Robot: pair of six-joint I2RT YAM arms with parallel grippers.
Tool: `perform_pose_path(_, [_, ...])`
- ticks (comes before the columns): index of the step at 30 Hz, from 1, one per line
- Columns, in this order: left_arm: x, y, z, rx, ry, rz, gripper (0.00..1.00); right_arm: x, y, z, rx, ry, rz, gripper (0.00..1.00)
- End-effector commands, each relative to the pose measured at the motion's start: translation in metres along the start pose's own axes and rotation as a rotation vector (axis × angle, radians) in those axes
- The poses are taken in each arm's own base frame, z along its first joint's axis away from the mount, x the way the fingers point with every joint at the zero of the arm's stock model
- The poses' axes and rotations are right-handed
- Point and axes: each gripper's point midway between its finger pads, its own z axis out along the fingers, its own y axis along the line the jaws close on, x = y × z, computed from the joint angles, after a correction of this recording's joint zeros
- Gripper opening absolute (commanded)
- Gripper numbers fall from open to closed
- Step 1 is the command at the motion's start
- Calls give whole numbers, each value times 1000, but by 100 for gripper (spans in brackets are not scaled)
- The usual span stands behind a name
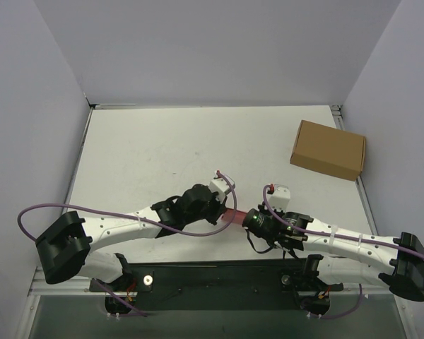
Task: Fold the paper box
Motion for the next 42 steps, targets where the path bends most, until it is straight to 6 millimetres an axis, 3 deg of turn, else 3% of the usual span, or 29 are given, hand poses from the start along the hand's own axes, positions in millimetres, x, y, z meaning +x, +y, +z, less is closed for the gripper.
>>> perform_pose_path(1, [-23, -8, -1, 15, -49, 2, 9, 10, -19, 1, 55, 21, -50, 0])
perform_pose_path(2, [-22, -9, -1, 14, -40, 1, 4, 10, -19, 1, 57, 20, -46, 0])
perform_pose_path(6, [-23, -13, 0, -1, -26, -48, 0, 11, -18, 2, 66, 15, -56, 0])
perform_pose_path(13, [-19, -14, 3, -30, -14, -176, 0, 12, -13, 2, 61, 14, -66, 0])
perform_pose_path(25, [-2, -9, 11, -98, -8, -204, 0, 16, -12, 3, 51, 14, -65, 0])
perform_pose_path(37, [-3, -7, 15, -122, -57, -327, 0, 19, -11, 4, 55, 16, -75, 0])
perform_pose_path(42, [9, -4, 20, -139, -39, -339, 0, 20, -12, 4, 52, 15, -68, 0])
